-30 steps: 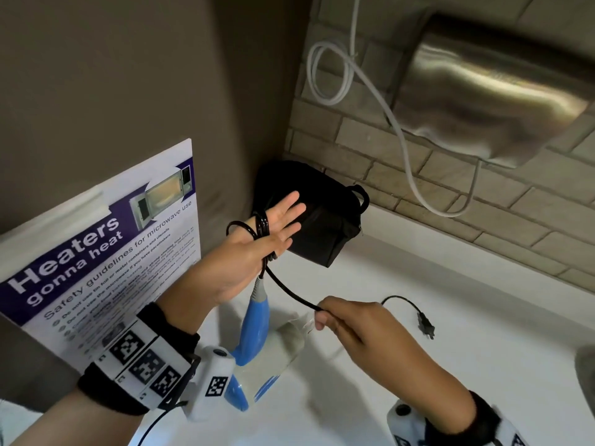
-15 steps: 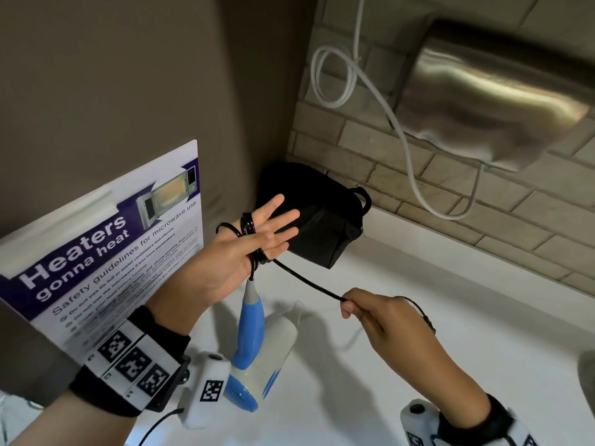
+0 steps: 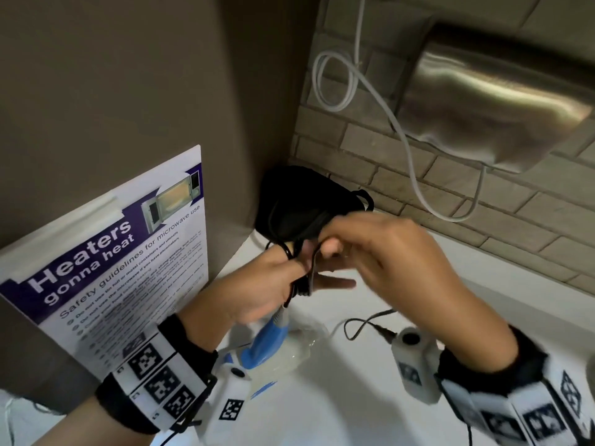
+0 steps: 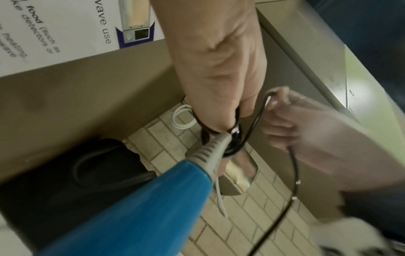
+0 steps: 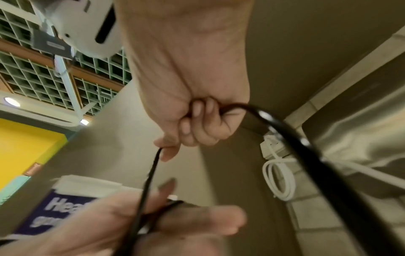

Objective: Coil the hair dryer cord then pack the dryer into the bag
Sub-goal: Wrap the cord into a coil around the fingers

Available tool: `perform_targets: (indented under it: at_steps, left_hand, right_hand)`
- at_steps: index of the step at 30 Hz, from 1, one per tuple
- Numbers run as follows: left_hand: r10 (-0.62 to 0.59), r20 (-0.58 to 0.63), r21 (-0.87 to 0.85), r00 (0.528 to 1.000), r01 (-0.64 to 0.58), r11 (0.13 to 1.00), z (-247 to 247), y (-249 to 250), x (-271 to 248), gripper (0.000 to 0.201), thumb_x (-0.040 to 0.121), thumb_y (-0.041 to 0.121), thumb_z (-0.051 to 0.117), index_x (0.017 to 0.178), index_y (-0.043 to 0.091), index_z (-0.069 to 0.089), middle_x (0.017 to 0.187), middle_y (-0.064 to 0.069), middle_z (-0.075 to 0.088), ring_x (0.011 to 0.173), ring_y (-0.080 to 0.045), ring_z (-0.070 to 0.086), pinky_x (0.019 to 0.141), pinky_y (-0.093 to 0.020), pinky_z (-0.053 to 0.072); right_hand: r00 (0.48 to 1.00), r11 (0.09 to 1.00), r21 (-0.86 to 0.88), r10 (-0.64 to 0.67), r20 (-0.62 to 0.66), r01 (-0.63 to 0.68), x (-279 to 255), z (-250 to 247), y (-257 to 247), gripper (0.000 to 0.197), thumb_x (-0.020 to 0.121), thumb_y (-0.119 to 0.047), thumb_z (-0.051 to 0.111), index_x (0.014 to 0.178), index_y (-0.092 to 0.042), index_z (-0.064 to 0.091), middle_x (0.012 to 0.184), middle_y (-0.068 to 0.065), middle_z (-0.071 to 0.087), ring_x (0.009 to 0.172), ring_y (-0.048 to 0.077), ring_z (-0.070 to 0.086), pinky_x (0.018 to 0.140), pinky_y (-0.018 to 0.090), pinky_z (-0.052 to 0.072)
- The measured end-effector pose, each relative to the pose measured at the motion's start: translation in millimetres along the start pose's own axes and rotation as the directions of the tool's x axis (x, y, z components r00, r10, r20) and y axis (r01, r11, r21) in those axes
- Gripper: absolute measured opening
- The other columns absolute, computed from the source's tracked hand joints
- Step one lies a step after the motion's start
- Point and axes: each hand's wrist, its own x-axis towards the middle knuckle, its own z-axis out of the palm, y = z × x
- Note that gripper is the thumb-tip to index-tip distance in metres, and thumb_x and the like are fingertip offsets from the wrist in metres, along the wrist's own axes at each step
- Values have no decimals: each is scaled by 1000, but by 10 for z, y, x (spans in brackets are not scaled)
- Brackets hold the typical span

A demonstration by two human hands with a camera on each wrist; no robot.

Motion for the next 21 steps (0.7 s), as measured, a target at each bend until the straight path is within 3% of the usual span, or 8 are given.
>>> perform_targets:
  at_steps: [2,9,11,13,14,16,17,21]
  left_hand:
    - [-41,106,2,994,41,999,11,3,-62,46,102,28,19,134,4,41,132,-13,59,117,-34,60,108,-43,41]
    - [-121,283,58,951,109,992,-4,-9,-156,47,98,28,29,135,4,46,124,-15,65,109,-35,65,98,-29,43]
    - [-63,229,5,971,64,998,-29,-20,-140,43,99,20,30,139,7,41,128,-14,62,112,-33,64,96,-27,46]
    - [-5,163,-71,987,16,997,-66,-20,-108,44,99,13,32,142,8,36,133,-15,59,117,-35,60,100,-32,46]
    - [21,128,-95,992,-9,995,-95,-29,-89,44,100,11,32,144,8,33,135,-16,57,121,-35,57,104,-36,44]
    - [52,52,-108,997,-47,993,-168,-44,-48,45,101,8,31,145,9,31,139,-14,54,125,-34,54,110,-41,39]
    - [58,8,-103,998,-57,993,-204,-44,-24,45,101,7,31,146,10,31,140,-12,53,127,-32,53,111,-41,36]
    - [76,-201,-88,977,-96,992,-339,-42,83,45,100,5,34,145,13,34,141,-8,52,125,-23,55,110,-36,38]
  right_hand:
    - [1000,1000,-4,1,-24,-1,158,23,160,17,89,-28,45,88,-32,62,81,-12,63,77,13,62,60,41,52]
    - [983,985,119,110,146,-128,240,658,633,18,93,-29,47,75,-31,47,71,-12,56,70,7,57,64,43,51]
    - [866,891,-115,454,207,-440,214,941,713,22,100,-23,35,98,-35,53,95,6,64,82,1,60,77,32,53]
    - [785,704,-367,601,-148,-608,298,1391,645,44,104,-30,7,139,-26,32,132,36,44,109,-8,56,99,16,38]
    - [744,706,-238,648,-160,-667,291,1402,548,45,104,-26,9,139,-19,36,135,33,46,116,5,59,100,20,40]
    - [731,780,-110,618,290,-616,39,1159,443,29,103,-21,30,112,-14,57,113,12,65,106,29,64,80,33,48]
    - [848,894,-107,447,286,-435,-55,1233,384,27,103,-26,33,100,-15,57,102,7,67,98,30,64,71,32,44]
    - [856,962,-59,264,445,-266,-264,1113,311,31,102,-38,31,93,-18,52,95,0,68,86,26,62,69,34,45]
